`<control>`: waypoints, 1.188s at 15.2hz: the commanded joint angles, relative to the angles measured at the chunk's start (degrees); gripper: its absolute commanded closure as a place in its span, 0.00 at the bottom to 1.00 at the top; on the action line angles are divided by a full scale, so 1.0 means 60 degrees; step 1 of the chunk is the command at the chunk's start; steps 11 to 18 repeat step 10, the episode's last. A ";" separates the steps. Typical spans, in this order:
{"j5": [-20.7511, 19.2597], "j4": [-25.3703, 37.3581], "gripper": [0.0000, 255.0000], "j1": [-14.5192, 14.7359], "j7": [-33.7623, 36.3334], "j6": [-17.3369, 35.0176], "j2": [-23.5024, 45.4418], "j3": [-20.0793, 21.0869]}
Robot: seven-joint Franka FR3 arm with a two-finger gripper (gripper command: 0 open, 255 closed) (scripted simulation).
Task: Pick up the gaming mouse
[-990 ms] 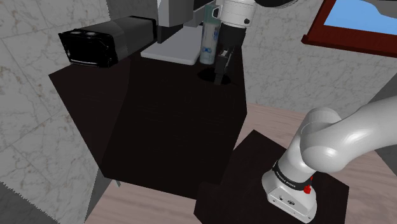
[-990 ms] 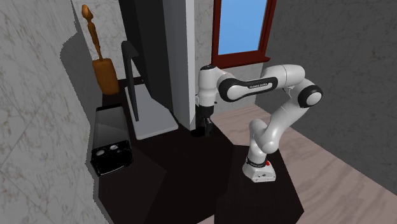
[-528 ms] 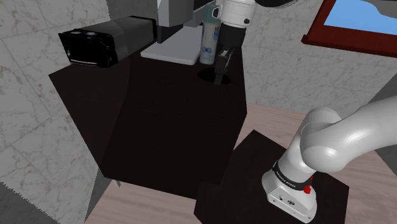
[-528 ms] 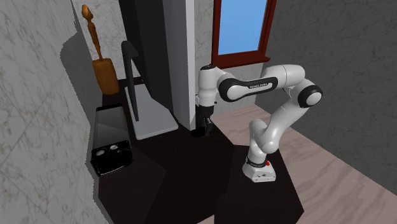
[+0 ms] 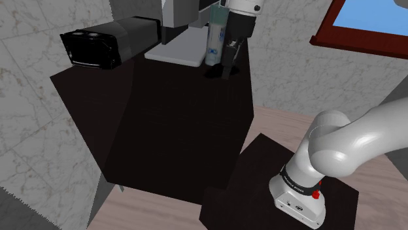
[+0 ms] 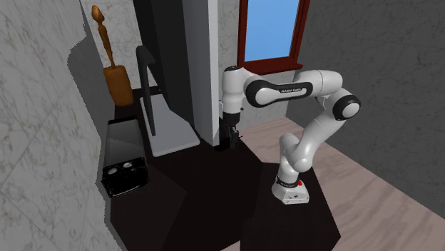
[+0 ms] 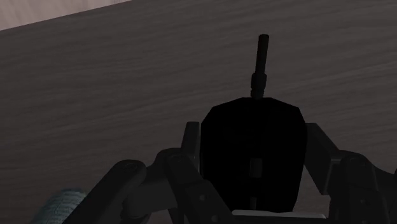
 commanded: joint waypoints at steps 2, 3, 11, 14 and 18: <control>-0.0011 0.0493 1.00 -0.0002 0.0035 -0.0376 0.0117 -0.0010; -0.0015 0.0652 1.00 -0.0002 0.0045 -0.0496 0.0155 -0.0014; -0.0032 0.1495 1.00 -0.0005 0.0098 -0.1113 0.0380 -0.0034; -0.0032 0.1495 1.00 -0.0005 0.0098 -0.1113 0.0380 -0.0034; -0.0032 0.1495 1.00 -0.0005 0.0098 -0.1113 0.0380 -0.0034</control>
